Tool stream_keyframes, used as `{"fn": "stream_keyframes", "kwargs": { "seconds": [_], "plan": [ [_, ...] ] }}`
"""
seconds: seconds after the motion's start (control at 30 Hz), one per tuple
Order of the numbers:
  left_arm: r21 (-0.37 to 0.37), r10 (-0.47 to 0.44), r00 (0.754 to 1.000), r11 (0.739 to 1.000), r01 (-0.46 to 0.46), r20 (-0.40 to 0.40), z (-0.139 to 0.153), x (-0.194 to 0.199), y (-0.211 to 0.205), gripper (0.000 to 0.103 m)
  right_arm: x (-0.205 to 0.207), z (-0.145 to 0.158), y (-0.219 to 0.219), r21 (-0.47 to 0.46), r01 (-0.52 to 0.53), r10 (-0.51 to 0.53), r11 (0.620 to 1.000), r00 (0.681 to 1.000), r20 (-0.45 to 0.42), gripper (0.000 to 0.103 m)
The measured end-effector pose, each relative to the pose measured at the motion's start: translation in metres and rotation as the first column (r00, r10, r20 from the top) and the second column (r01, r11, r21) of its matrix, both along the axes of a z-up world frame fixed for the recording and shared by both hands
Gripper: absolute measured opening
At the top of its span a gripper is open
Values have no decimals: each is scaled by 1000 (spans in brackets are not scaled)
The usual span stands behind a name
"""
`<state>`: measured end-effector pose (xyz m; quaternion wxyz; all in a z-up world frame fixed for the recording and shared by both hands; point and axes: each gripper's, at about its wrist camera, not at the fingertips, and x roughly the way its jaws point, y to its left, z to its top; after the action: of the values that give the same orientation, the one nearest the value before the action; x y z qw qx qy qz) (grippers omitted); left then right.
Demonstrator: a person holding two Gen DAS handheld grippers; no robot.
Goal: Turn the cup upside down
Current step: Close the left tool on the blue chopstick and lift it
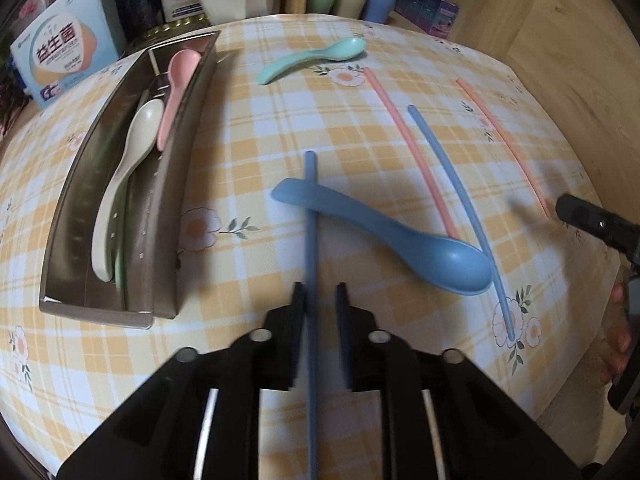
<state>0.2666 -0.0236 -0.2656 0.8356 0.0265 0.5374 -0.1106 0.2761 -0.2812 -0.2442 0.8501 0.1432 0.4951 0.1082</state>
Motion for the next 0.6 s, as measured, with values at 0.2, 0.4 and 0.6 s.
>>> {"fn": "stream_keyframes", "kwargs": {
  "seconds": [0.2,0.4,0.6],
  "plan": [
    [56,-32,999,998,31,27,-1,0,-13,28,-1,0,-4,7,10,-10,1000,1000,0,90],
    [25,2,1000,1000,-3,31,0,4,0,6,-3,1,-9,14,21,-21,1000,1000,3,90],
    [-33,77,994,997,-75,75,20,2,18,6,-5,5,-12,14,23,-23,1000,1000,16,90]
  ]
}}
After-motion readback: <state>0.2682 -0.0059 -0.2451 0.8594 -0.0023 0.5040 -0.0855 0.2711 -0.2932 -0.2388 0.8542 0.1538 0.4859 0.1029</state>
